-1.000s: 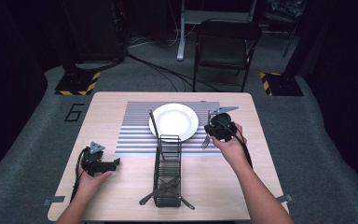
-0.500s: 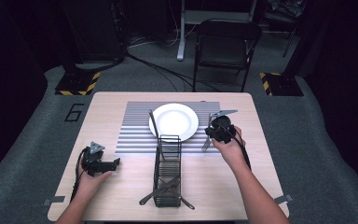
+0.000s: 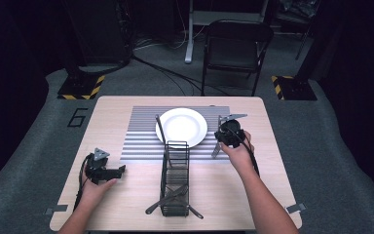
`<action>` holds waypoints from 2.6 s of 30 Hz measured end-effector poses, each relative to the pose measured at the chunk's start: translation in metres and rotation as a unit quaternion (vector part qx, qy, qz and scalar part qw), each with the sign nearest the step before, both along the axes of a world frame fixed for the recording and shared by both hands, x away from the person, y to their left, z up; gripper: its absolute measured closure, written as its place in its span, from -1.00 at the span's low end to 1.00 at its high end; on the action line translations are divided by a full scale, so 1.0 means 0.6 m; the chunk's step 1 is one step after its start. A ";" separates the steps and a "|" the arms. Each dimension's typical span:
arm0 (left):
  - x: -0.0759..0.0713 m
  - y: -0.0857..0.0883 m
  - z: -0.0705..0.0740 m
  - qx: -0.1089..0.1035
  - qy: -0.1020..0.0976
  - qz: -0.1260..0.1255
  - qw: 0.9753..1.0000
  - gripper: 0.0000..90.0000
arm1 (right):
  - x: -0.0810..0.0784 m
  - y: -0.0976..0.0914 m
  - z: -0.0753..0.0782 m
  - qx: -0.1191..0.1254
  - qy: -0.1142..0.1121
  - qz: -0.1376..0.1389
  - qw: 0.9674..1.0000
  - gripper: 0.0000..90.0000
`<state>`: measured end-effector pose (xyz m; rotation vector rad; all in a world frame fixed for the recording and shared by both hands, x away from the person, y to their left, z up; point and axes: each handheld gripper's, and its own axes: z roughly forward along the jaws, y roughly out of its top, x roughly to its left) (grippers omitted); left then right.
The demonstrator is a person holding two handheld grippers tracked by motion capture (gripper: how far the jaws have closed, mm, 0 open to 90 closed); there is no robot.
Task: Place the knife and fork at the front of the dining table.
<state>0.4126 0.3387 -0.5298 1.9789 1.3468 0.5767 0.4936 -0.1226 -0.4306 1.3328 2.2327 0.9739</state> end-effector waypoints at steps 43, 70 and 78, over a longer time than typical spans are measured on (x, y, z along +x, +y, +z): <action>0.000 -0.001 -0.001 0.000 -0.004 -0.003 1.000 -0.83 | 0.081 -0.007 -0.069 0.105 0.057 -0.155 0.981 0.93; 0.000 0.000 0.001 0.002 0.003 -0.011 1.000 -0.83 | 0.118 -0.017 -0.097 0.154 0.103 -0.222 0.957 0.94; 0.000 0.000 0.001 0.002 0.003 -0.011 1.000 -0.83 | 0.126 -0.014 -0.105 0.152 0.104 -0.231 0.955 0.94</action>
